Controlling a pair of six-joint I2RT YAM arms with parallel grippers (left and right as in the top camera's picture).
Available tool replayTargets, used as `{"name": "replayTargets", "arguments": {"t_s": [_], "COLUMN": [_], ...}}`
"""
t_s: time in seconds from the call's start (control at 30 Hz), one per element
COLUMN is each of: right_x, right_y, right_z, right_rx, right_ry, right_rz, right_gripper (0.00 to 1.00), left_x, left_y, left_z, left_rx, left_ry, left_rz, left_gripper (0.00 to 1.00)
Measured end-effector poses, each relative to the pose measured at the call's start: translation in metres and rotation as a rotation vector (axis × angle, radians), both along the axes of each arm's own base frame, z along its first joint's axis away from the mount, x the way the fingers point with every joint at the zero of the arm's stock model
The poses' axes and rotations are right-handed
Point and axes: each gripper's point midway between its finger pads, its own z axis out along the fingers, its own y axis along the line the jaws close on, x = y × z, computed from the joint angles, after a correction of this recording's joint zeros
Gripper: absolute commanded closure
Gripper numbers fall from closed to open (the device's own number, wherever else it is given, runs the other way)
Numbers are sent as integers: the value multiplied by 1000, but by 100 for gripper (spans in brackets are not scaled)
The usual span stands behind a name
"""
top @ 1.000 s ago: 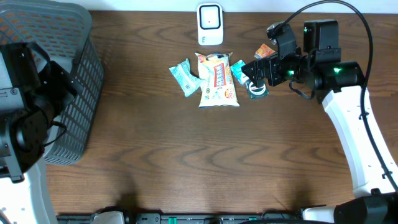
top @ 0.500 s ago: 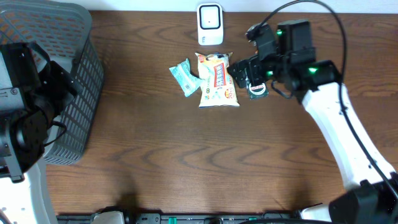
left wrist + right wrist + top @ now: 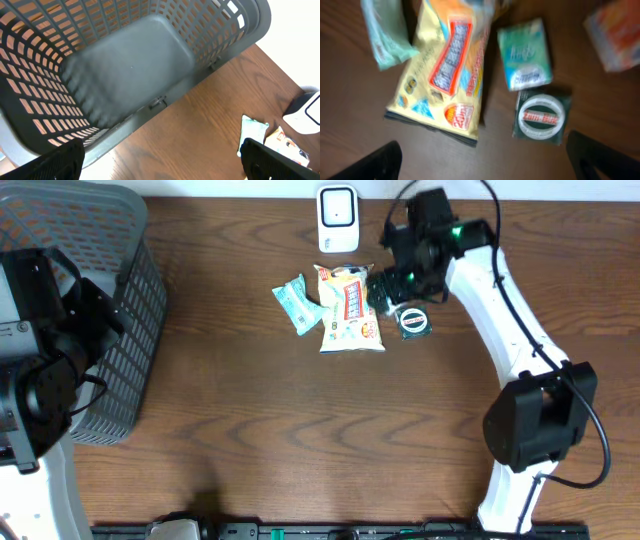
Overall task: Scan the item barcode
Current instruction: 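Reach the right gripper to the item pile and grasp the green wipes pack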
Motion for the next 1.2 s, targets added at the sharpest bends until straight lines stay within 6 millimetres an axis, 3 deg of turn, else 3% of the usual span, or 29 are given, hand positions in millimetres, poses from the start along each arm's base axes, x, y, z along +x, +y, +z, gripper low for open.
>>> {"name": "replayTargets", "arguments": {"t_s": [0.1, 0.27, 0.3, 0.33, 0.37, 0.47, 0.6, 0.63, 0.73, 0.9, 1.03, 1.2], "right_x": [11, 13, 16, 20, 24, 38, 56, 60, 68, 70, 69, 72], "right_y": [1, 0, 1, 0, -1, -8, -26, -31, -42, -42, -33, -25], "right_z": [14, 10, 10, 9, 9, 13, 15, 14, 1, -33, -50, -49], "right_rx": [0, -11, -11, -15, -21, -54, -80, -80, -64, 19, 67, 106], "right_ry": [-52, -51, -62, -73, -89, -148, -203, -208, -190, -118, -86, -103], "right_rz": [10, 19, 19, 15, 10, -7, -54, -64, -67, 21, 68, 96], "right_gripper": [1, 2, 7, 24, 27, 11, 12, 18, 39, 39, 33, 47], "left_x": [0, 0, 0, 0, 0, 0, 0, 0, 0, 0, 0, 0], "left_y": [0, 0, 0, 0, 0, 0, 0, 0, 0, 0, 0, 0], "left_z": [0, 0, 0, 0, 0, 0, 0, 0, 0, 0, 0, 0], "left_rx": [0, 0, 0, 0, 0, 0, 0, 0, 0, 0, 0, 0], "left_ry": [0, 0, 0, 0, 0, 0, 0, 0, 0, 0, 0, 0], "left_rz": [0, 0, 0, 0, 0, 0, 0, 0, 0, 0, 0, 0], "left_gripper": [2, 2, 2, 2, 2, 2, 2, 2, 2, 2, 2, 2]}}
